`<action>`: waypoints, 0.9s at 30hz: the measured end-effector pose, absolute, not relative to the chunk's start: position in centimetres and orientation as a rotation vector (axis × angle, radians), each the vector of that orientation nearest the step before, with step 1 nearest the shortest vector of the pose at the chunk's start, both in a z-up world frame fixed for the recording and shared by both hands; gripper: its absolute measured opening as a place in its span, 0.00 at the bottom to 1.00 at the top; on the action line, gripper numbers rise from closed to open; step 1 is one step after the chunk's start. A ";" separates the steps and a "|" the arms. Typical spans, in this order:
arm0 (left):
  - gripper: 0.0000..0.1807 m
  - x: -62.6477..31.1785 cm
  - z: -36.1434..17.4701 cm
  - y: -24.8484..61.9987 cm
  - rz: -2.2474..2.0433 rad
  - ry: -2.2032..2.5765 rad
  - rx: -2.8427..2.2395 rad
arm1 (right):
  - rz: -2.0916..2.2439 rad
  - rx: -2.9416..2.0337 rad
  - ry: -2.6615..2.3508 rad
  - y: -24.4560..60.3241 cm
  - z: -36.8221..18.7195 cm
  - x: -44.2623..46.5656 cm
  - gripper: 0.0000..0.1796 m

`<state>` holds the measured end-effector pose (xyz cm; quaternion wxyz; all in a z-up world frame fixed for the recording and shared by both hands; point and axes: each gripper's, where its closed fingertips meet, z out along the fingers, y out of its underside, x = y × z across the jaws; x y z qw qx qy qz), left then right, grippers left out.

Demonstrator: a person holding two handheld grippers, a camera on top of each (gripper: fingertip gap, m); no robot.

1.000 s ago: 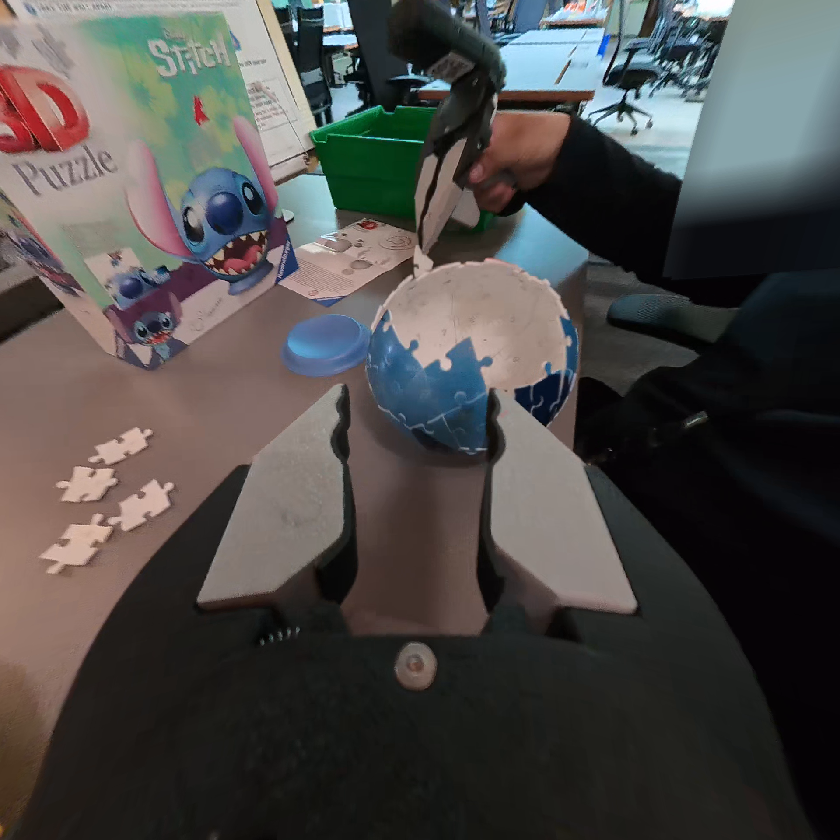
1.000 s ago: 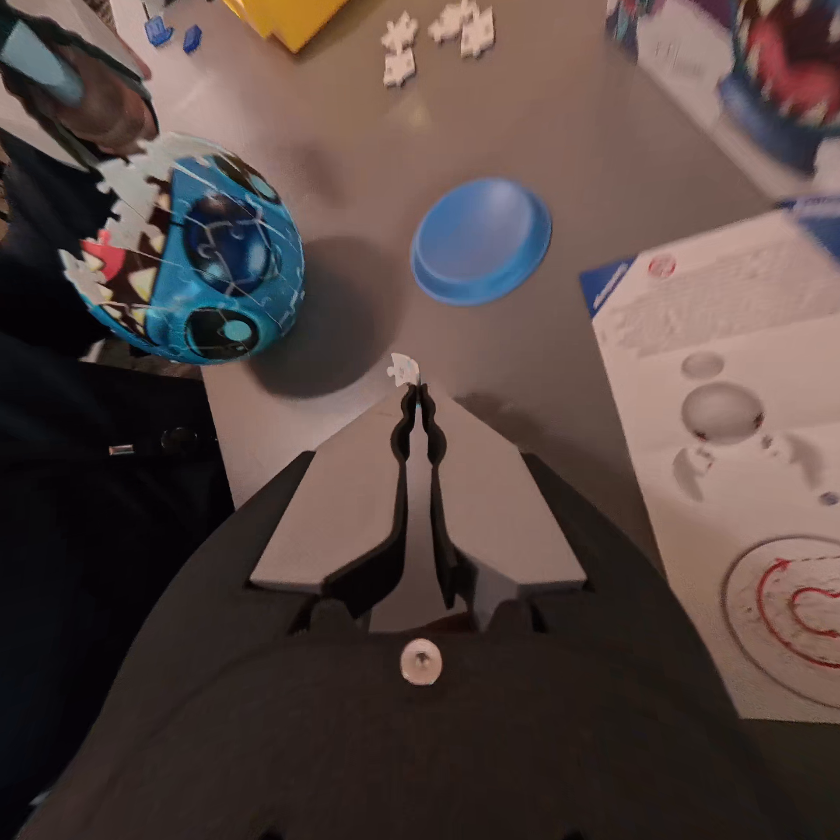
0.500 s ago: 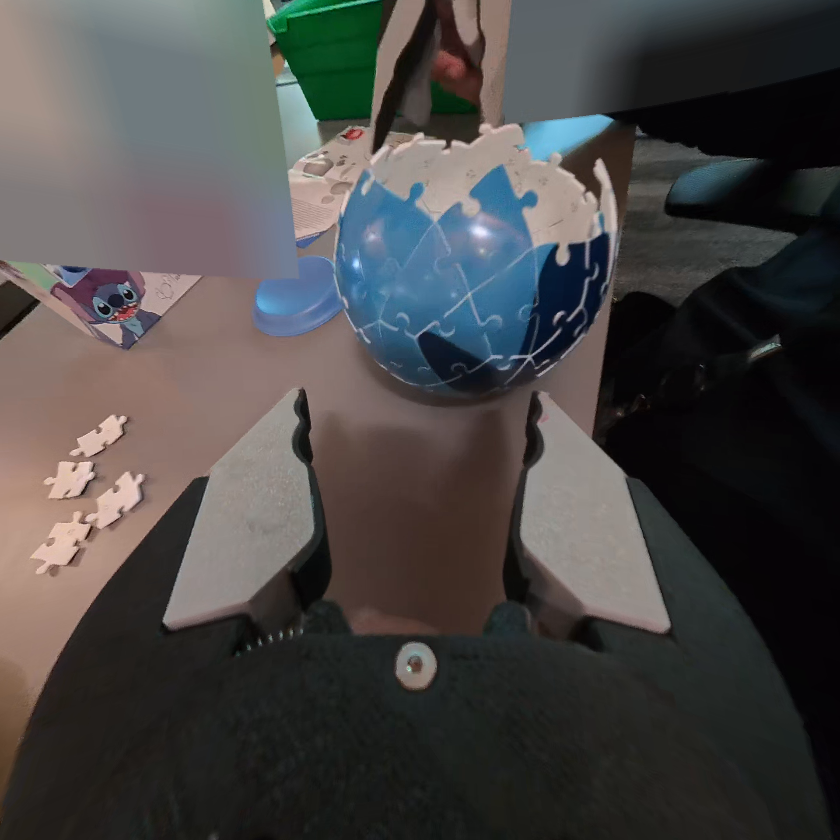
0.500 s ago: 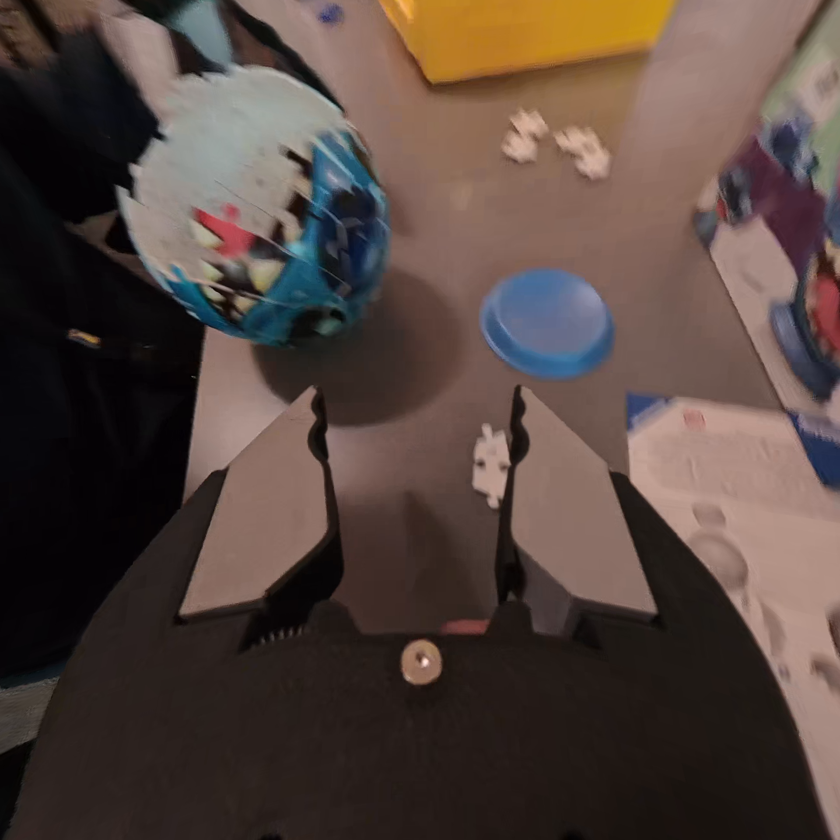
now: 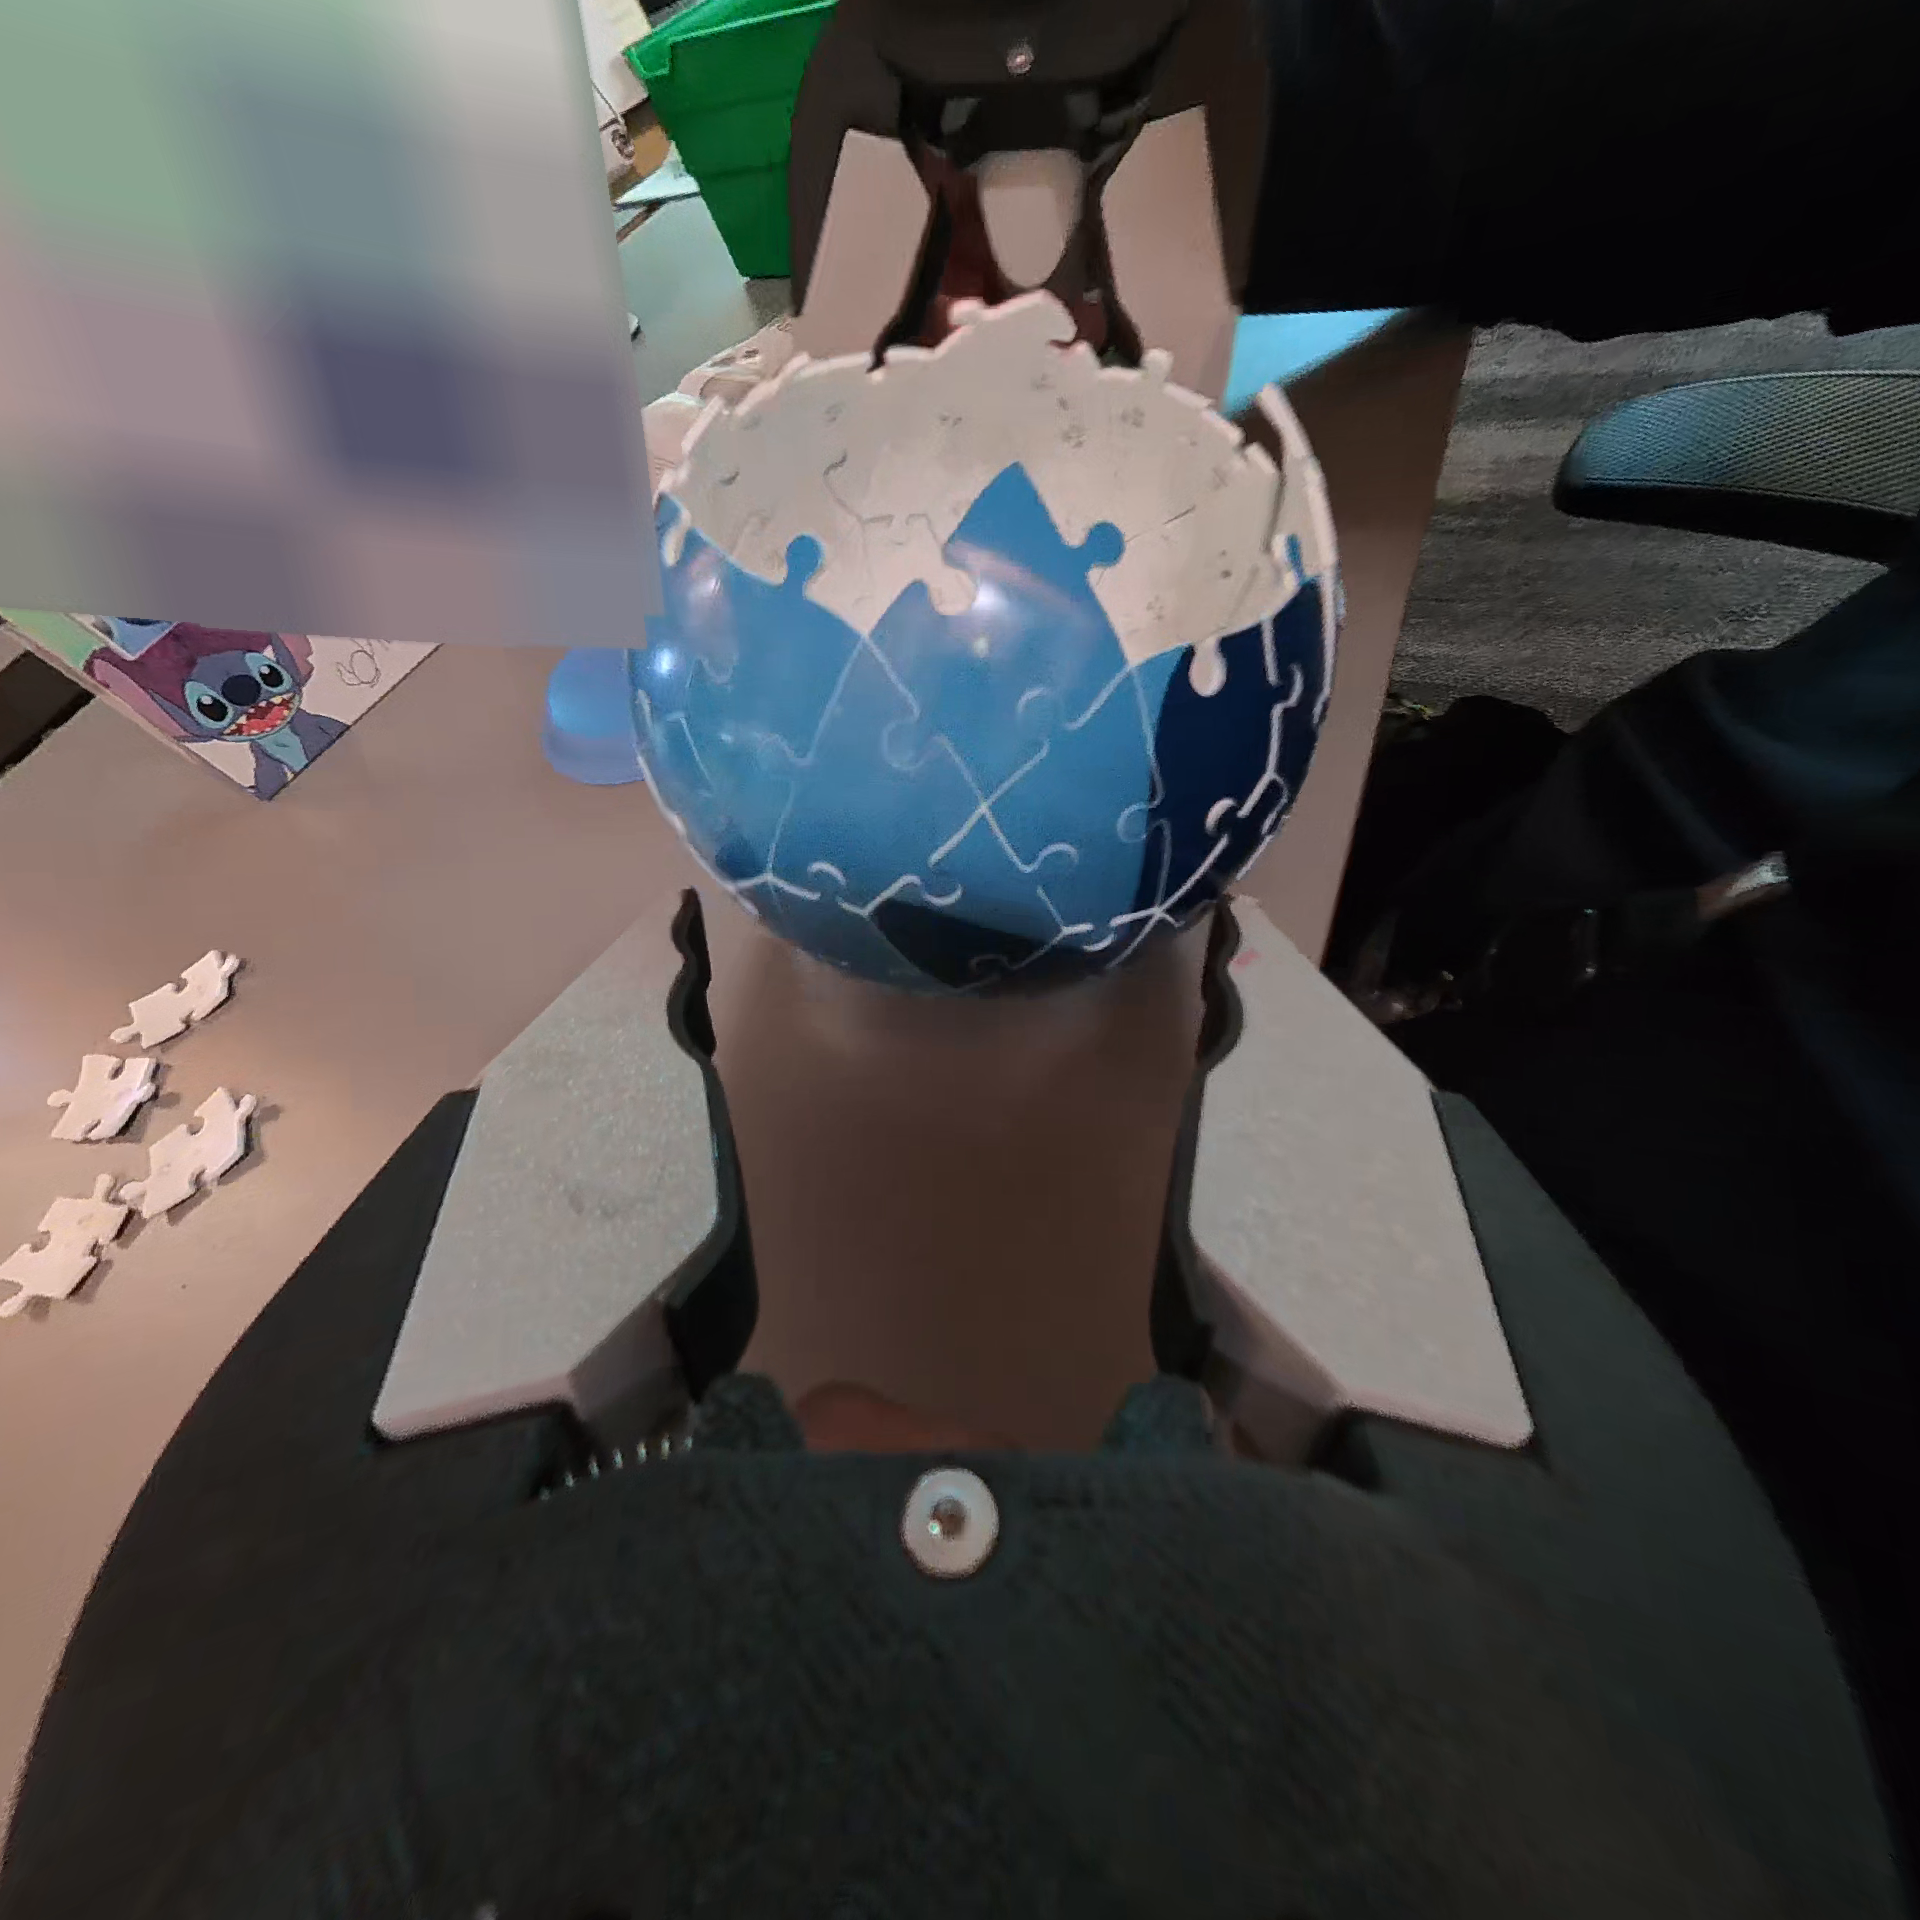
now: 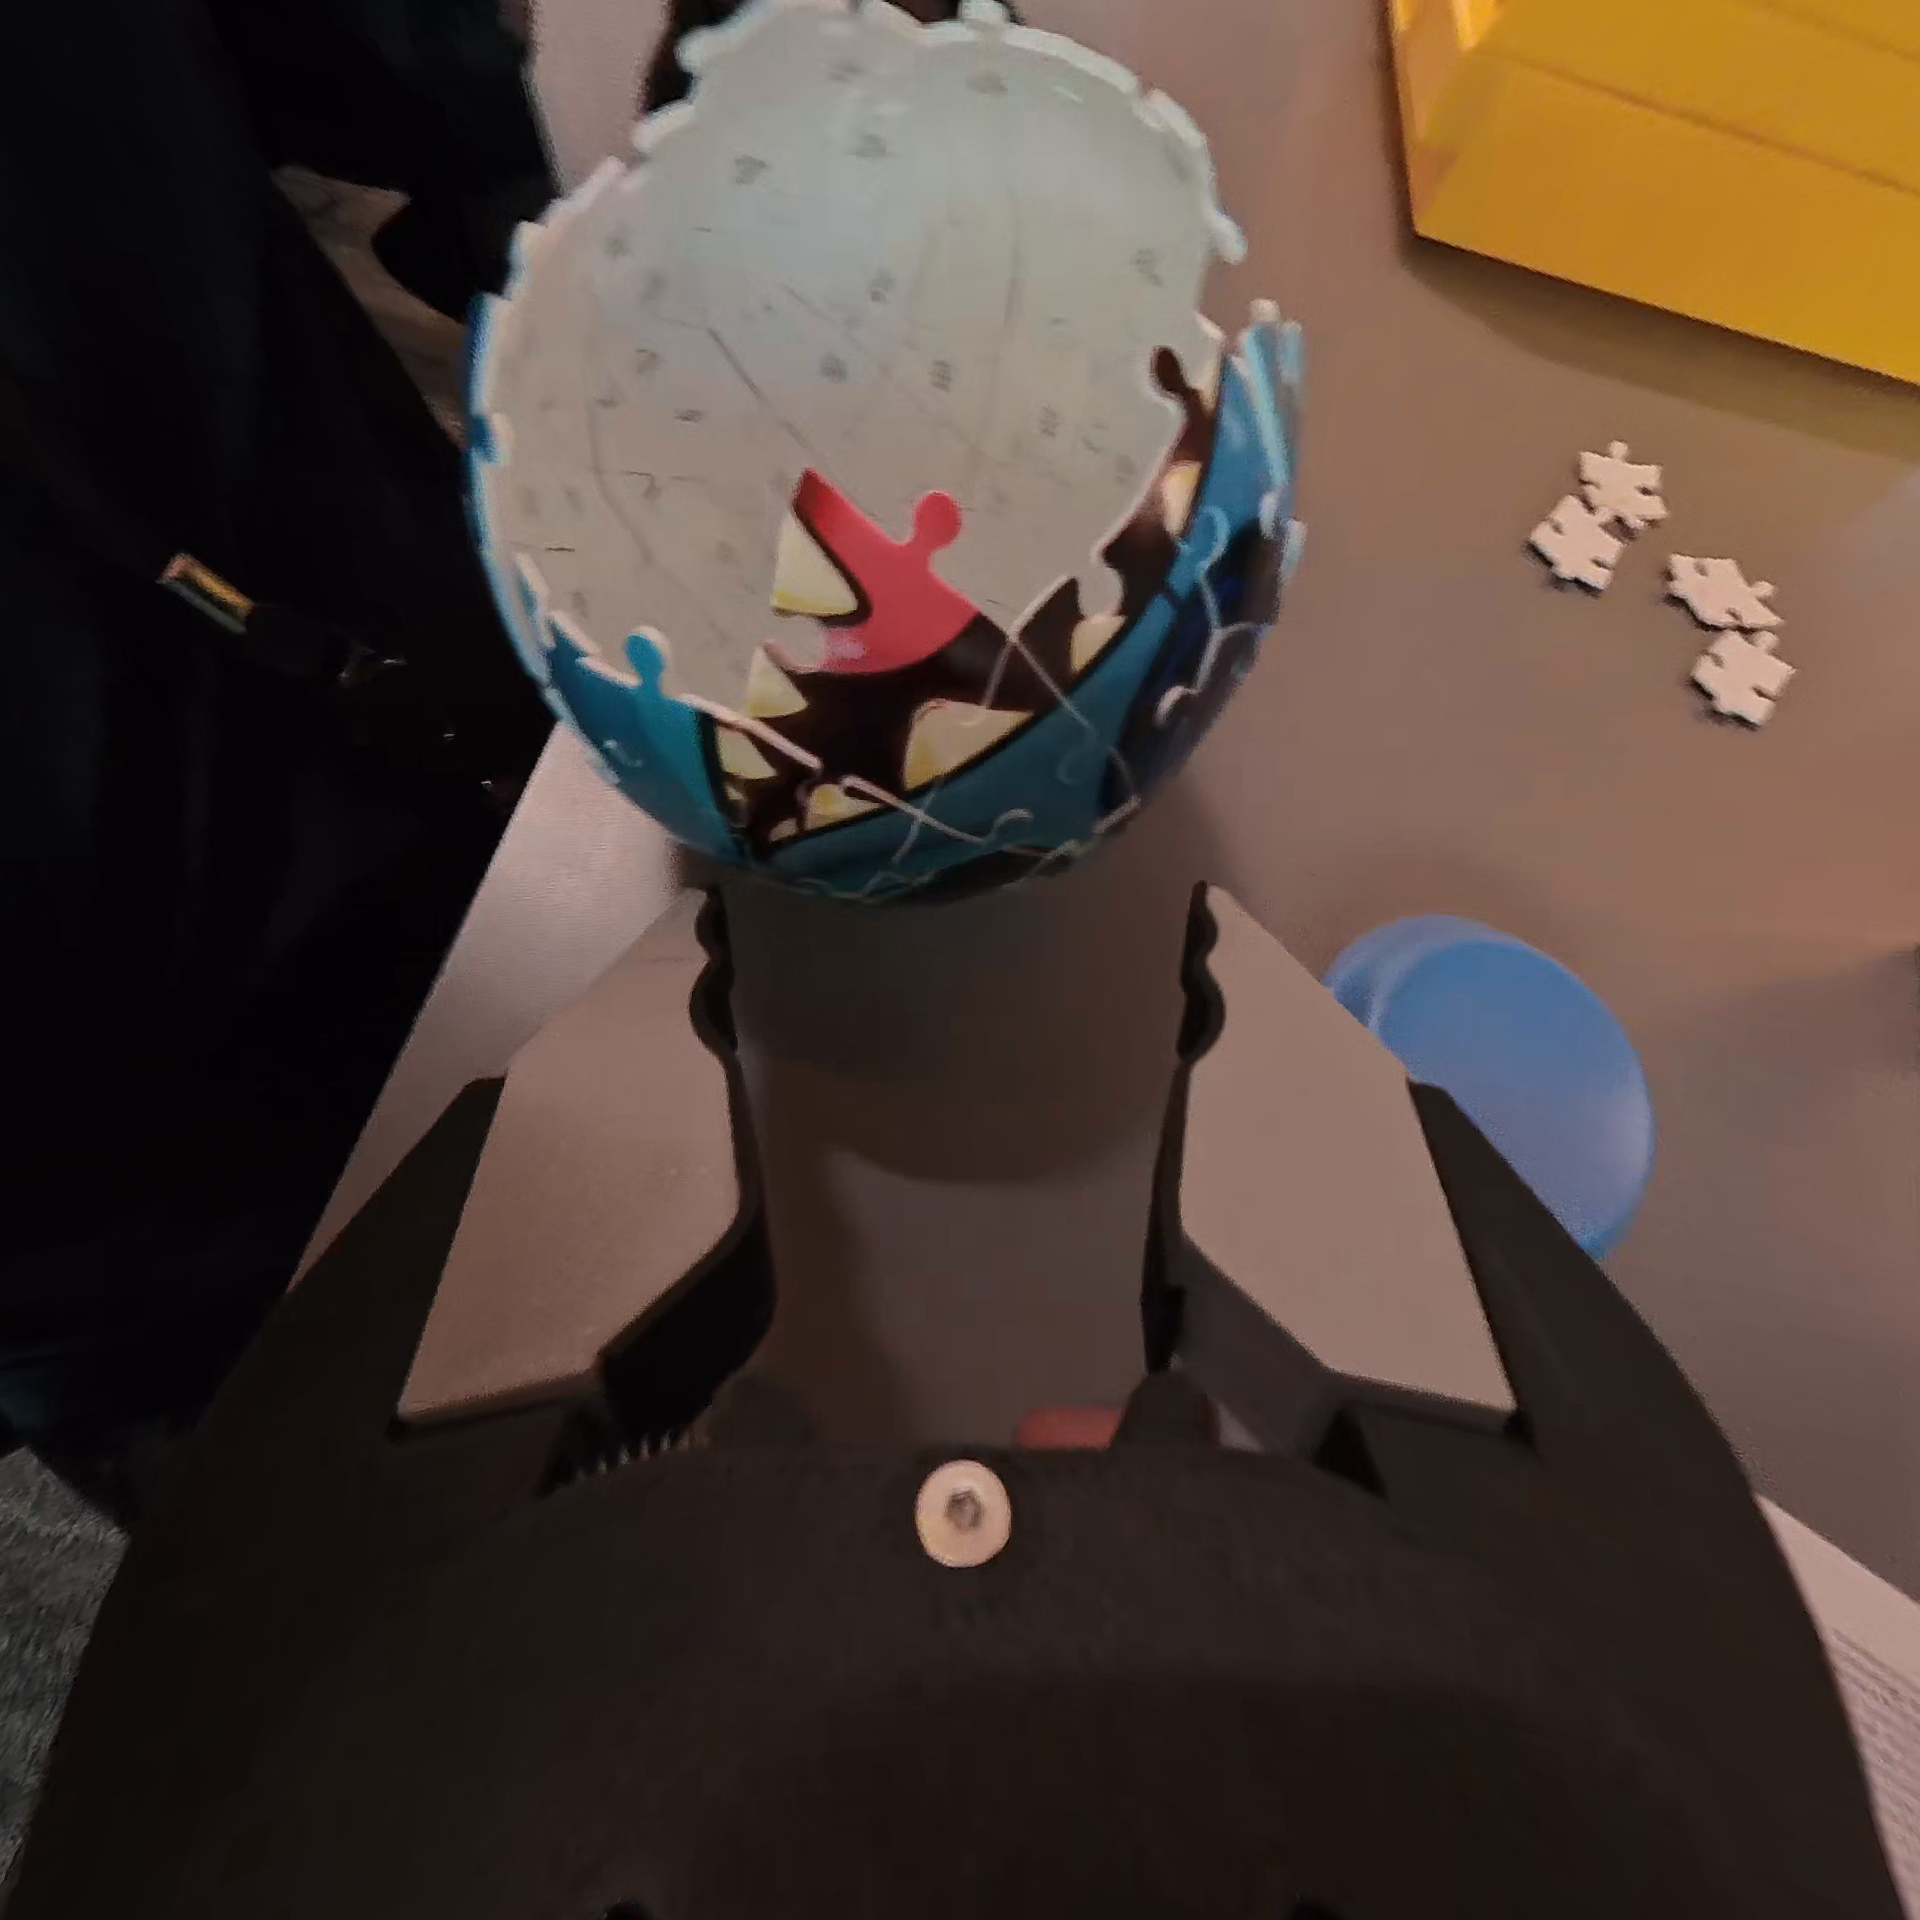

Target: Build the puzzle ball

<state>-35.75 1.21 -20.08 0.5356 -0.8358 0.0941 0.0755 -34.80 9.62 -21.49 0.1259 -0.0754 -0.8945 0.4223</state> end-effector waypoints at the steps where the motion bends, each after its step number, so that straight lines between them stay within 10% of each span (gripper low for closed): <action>1: 0.53 -36.3 -20.2 1.1 0.179 0.212 -1.987 | 1.240 -0.210 -2.609 9.4 -21.5 -34.6 0.47; 27: 0.50 -39.9 -21.4 2.9 0.095 0.329 -2.047 | 1.340 -0.637 -2.415 10.0 -21.4 -37.1 0.55</action>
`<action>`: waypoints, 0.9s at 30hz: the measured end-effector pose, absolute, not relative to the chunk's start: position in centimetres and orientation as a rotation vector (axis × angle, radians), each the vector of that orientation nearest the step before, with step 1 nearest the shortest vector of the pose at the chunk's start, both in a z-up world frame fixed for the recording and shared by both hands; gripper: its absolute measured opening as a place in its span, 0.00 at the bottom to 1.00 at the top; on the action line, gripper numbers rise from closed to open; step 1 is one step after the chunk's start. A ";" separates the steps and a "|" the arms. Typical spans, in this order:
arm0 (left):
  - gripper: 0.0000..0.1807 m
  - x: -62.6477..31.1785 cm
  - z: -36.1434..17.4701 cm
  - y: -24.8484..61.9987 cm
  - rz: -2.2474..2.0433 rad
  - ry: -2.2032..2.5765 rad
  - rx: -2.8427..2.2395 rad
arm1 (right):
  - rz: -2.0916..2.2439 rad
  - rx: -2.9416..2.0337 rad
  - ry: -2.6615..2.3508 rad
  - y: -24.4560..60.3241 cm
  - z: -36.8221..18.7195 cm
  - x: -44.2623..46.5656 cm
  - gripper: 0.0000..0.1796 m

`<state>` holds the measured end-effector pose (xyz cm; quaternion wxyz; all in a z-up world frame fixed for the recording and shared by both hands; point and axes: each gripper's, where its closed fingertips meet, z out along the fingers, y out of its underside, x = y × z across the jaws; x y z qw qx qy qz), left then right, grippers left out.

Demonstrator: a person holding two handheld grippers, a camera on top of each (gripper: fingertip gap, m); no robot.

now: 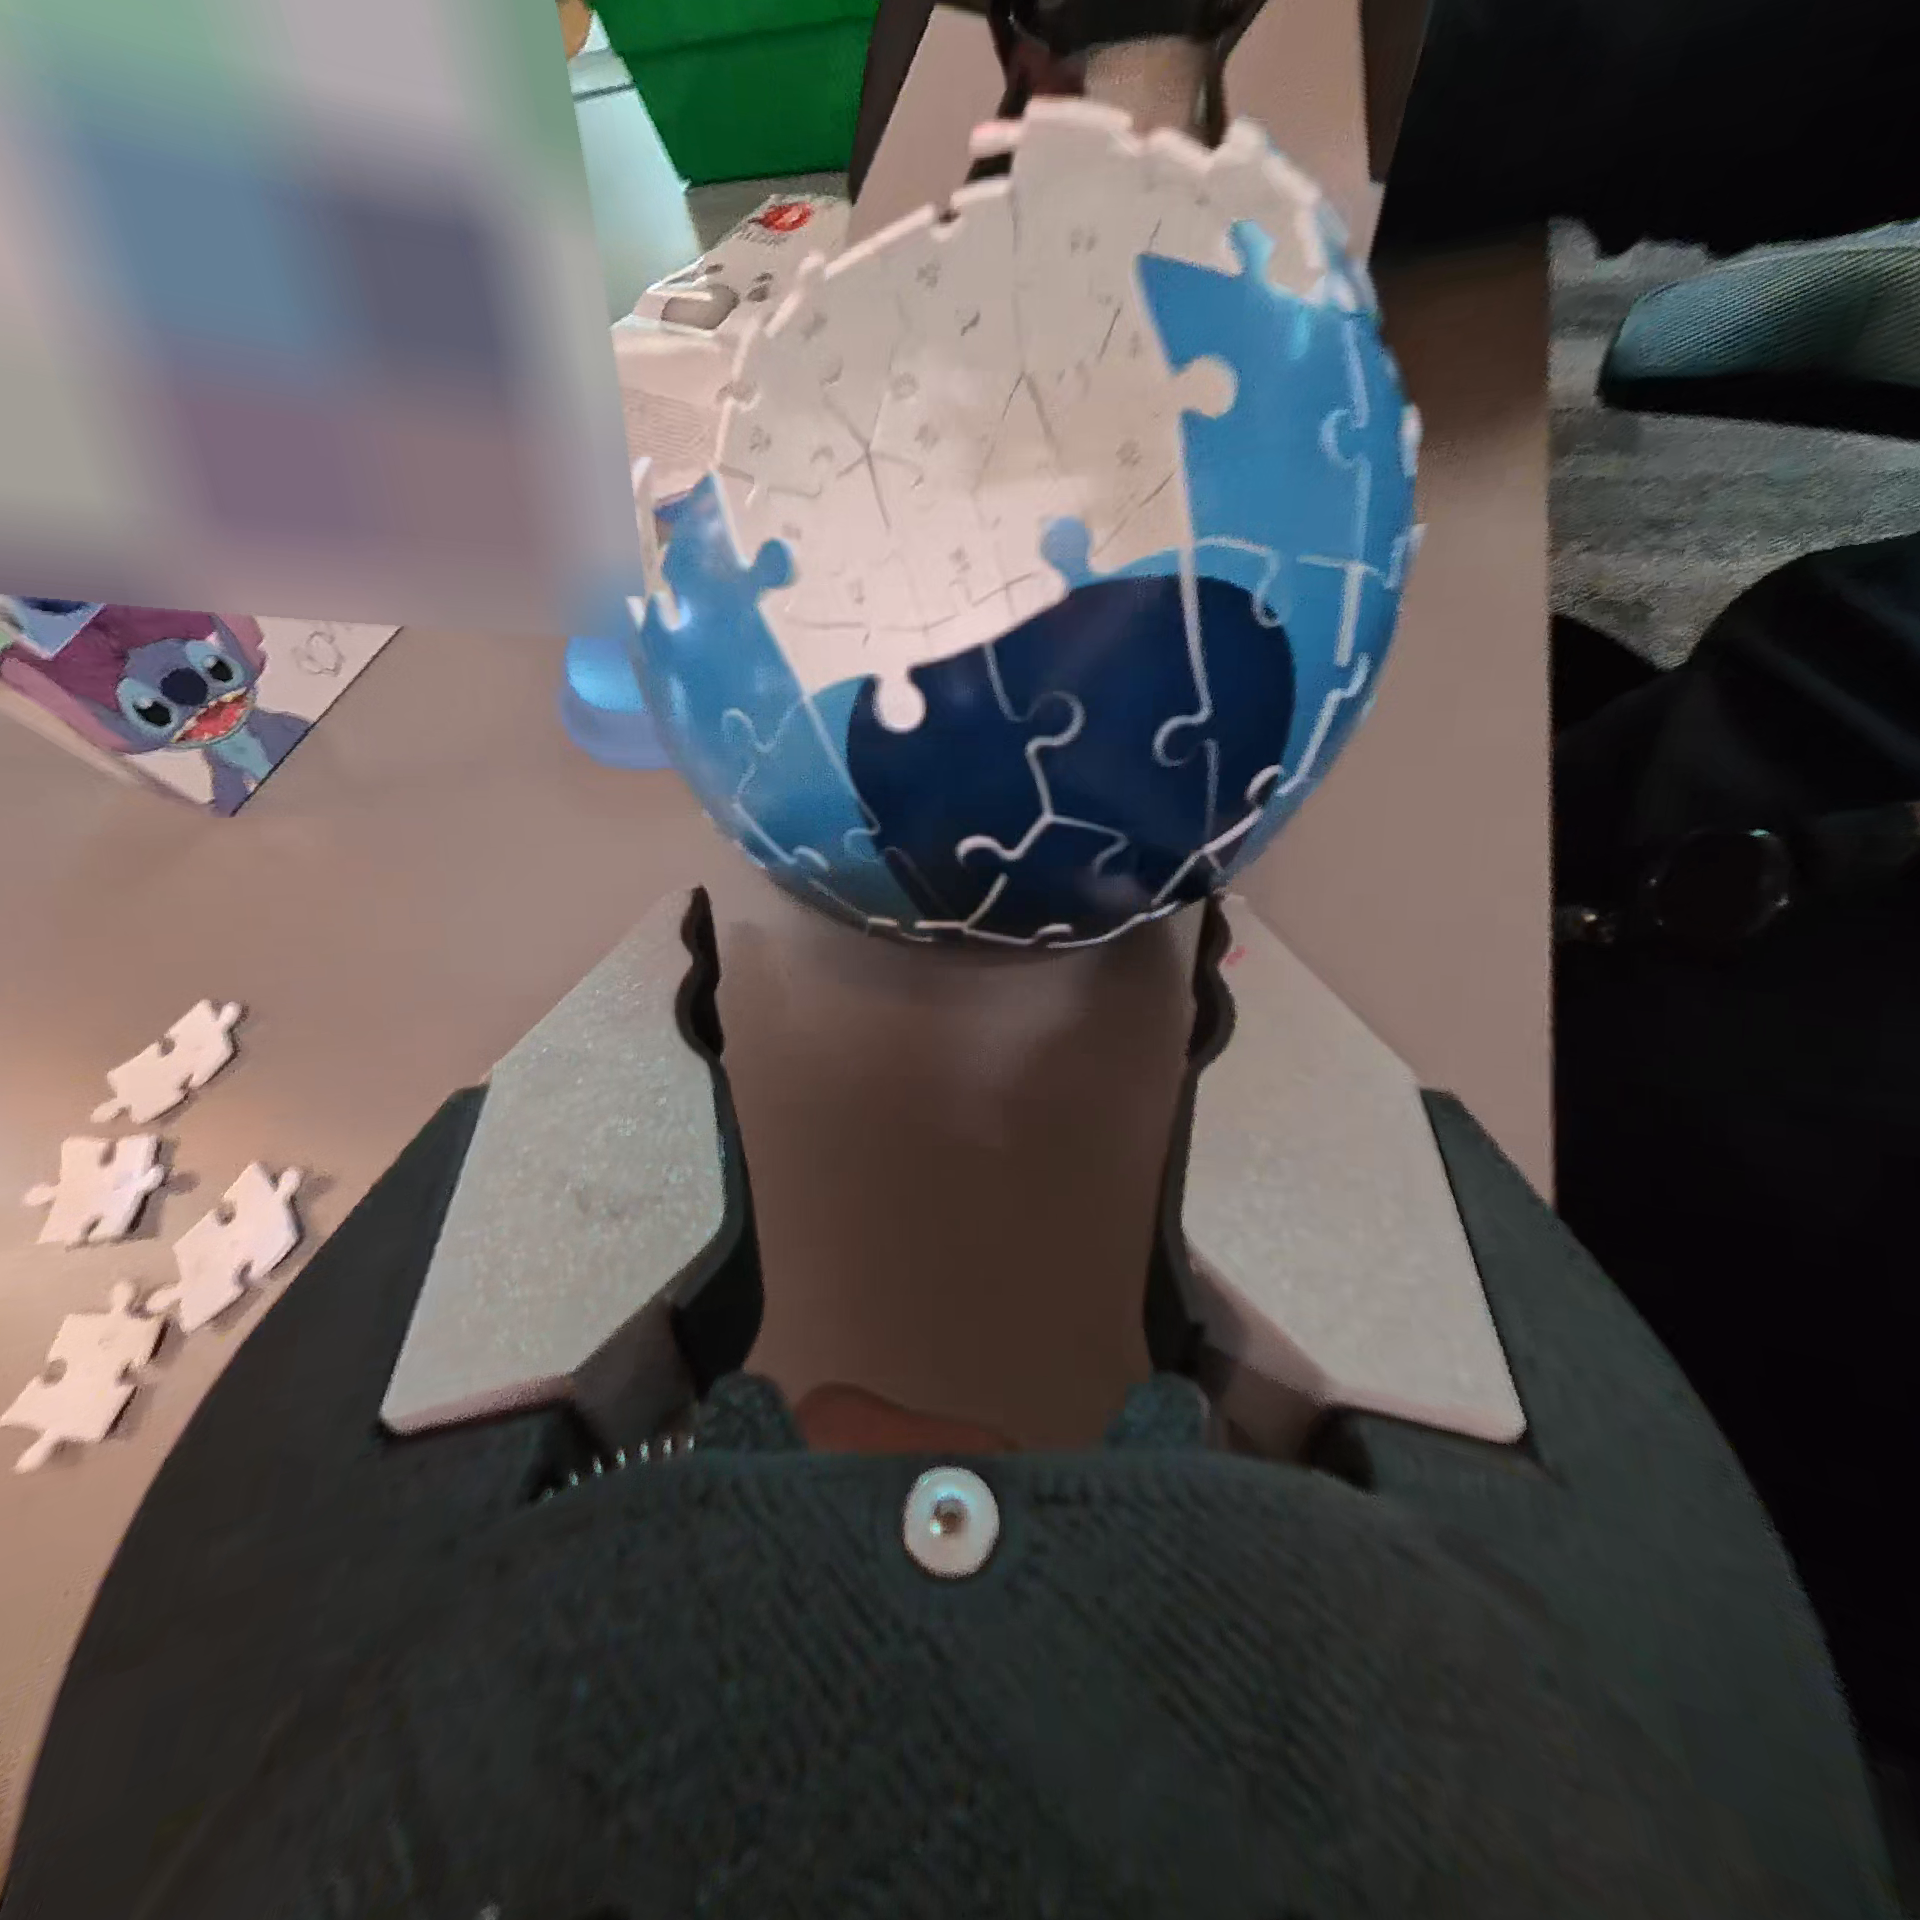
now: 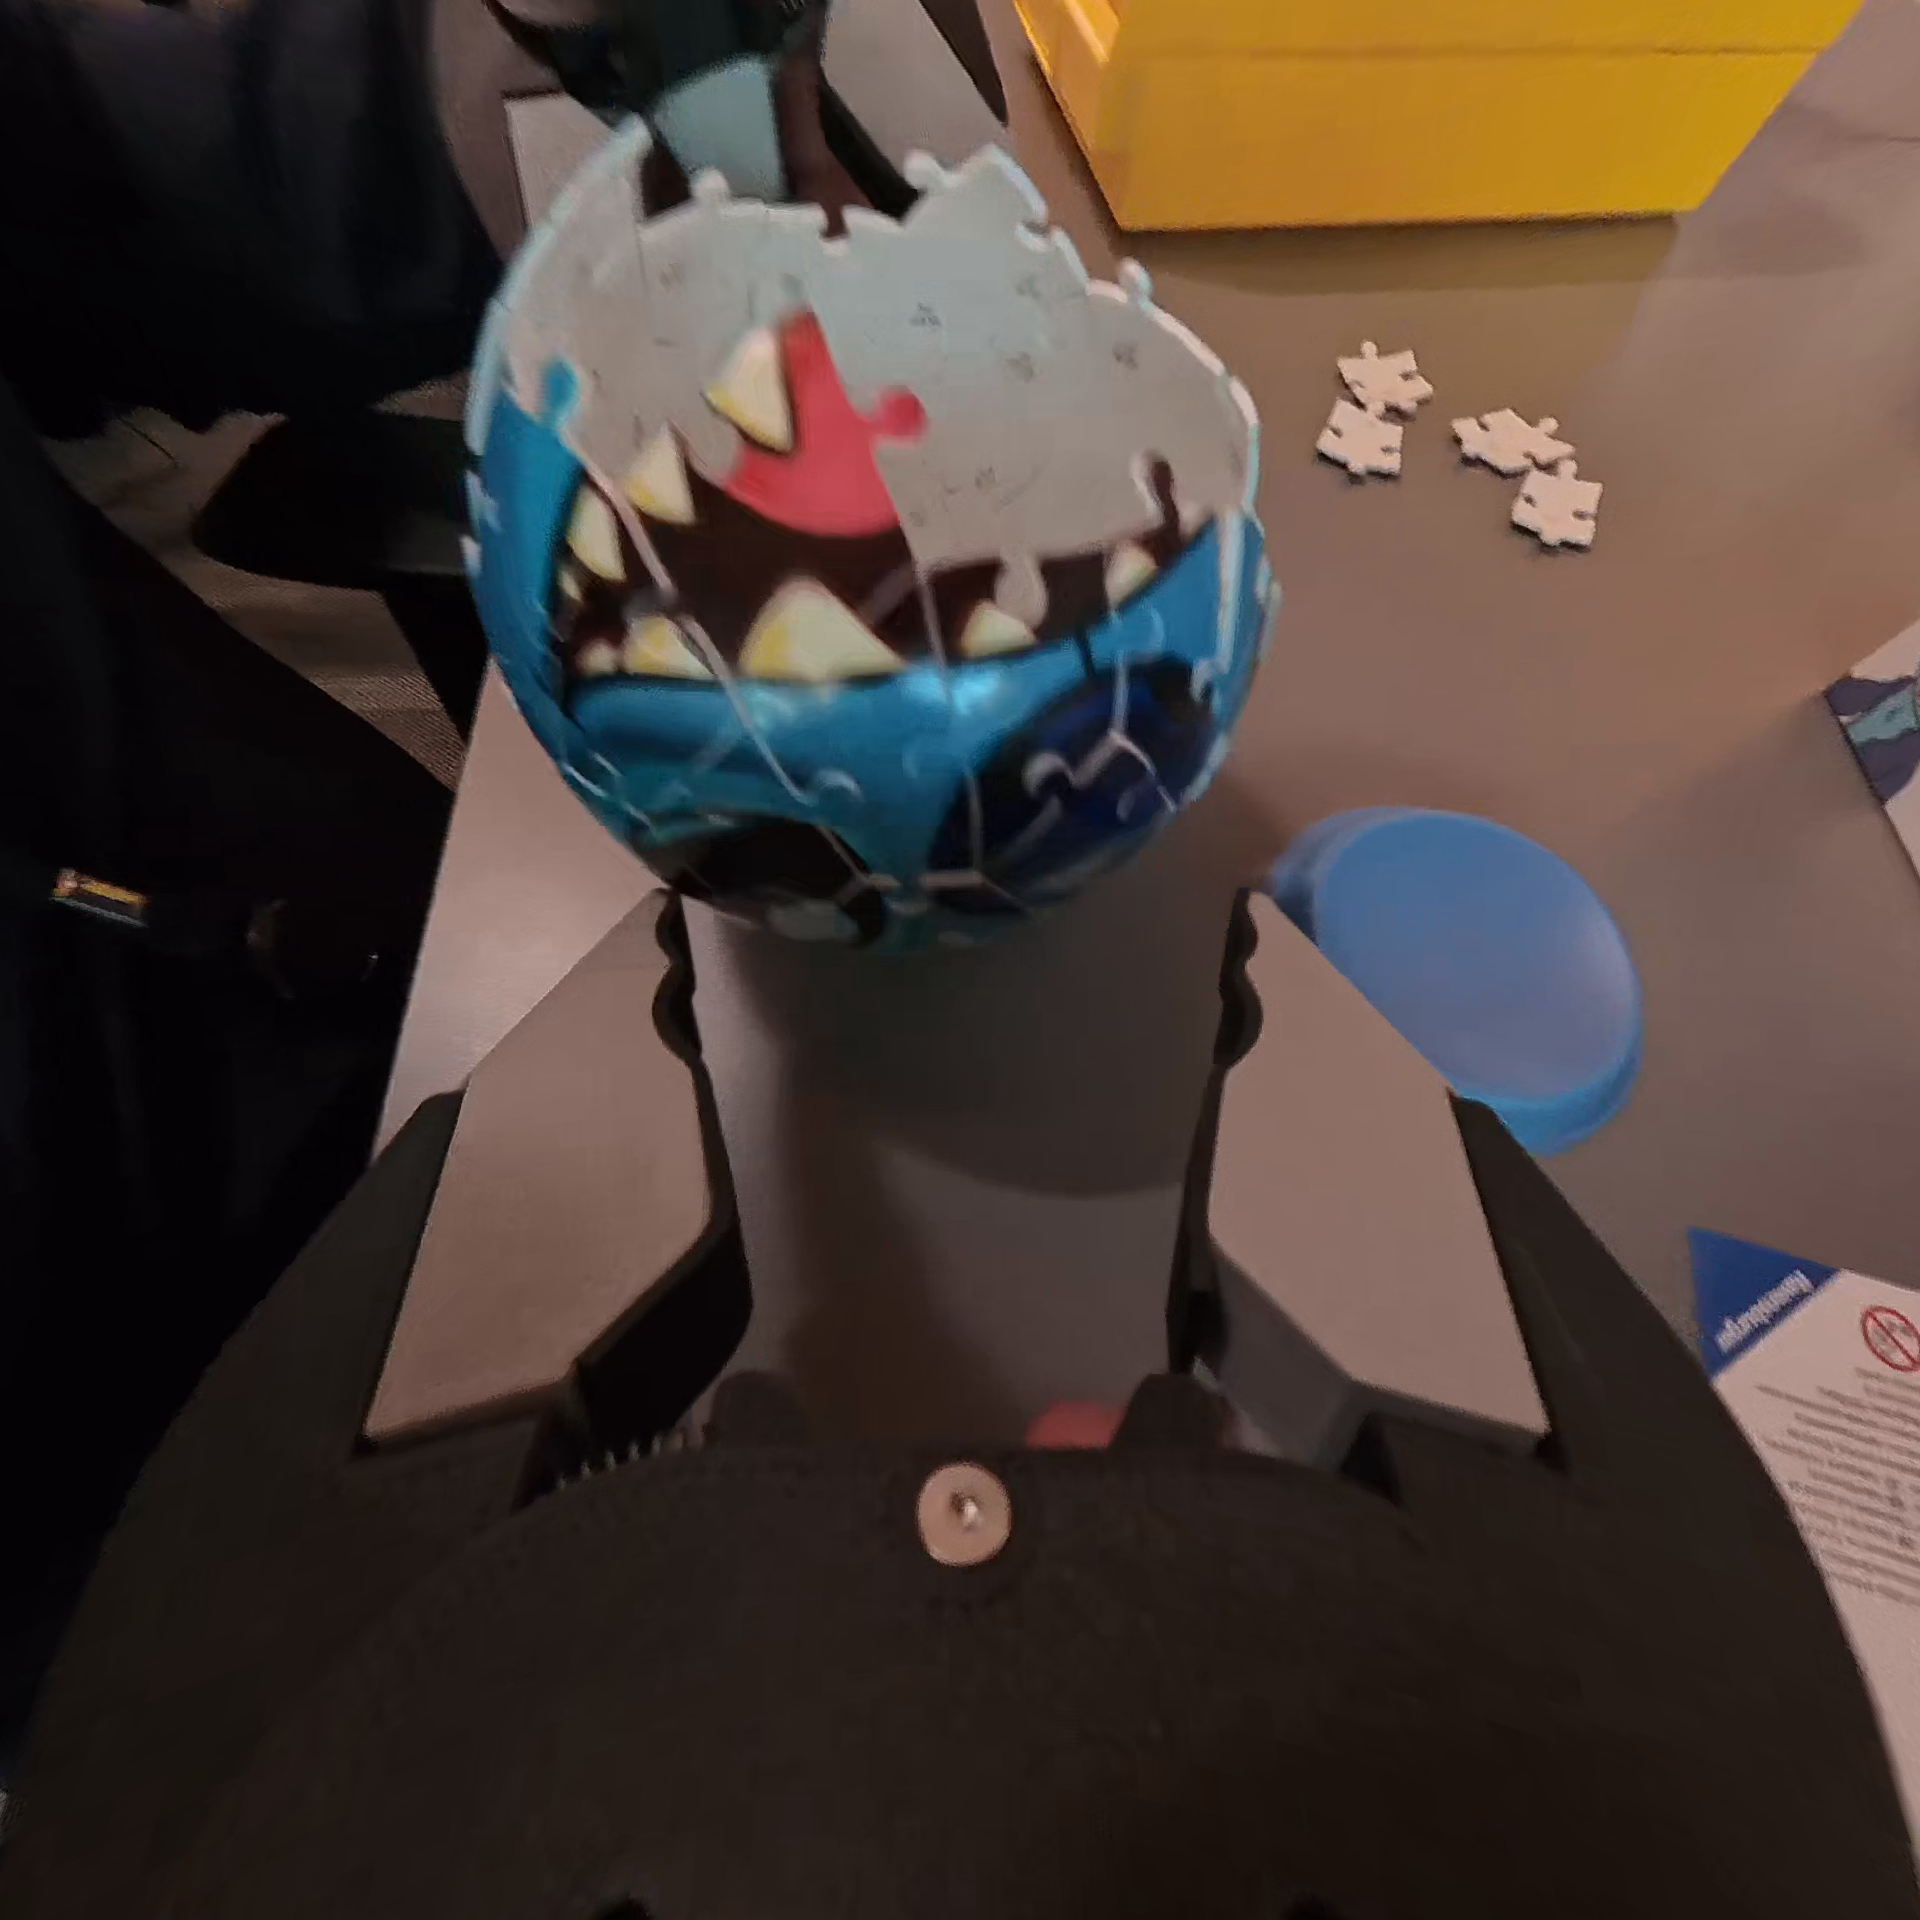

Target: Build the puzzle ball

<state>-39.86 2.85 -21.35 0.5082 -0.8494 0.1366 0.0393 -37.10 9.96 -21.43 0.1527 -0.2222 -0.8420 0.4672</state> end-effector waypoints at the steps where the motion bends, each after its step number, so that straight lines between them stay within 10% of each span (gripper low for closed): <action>1: 0.50 -39.6 -21.2 3.0 0.088 0.338 -2.035 | 1.347 -0.612 -2.401 9.8 -21.2 -37.0 0.56; 27: 0.54 -41.4 -21.7 6.5 0.196 0.393 -2.053 | 1.337 -0.611 -2.296 11.0 -20.9 -38.9 0.59</action>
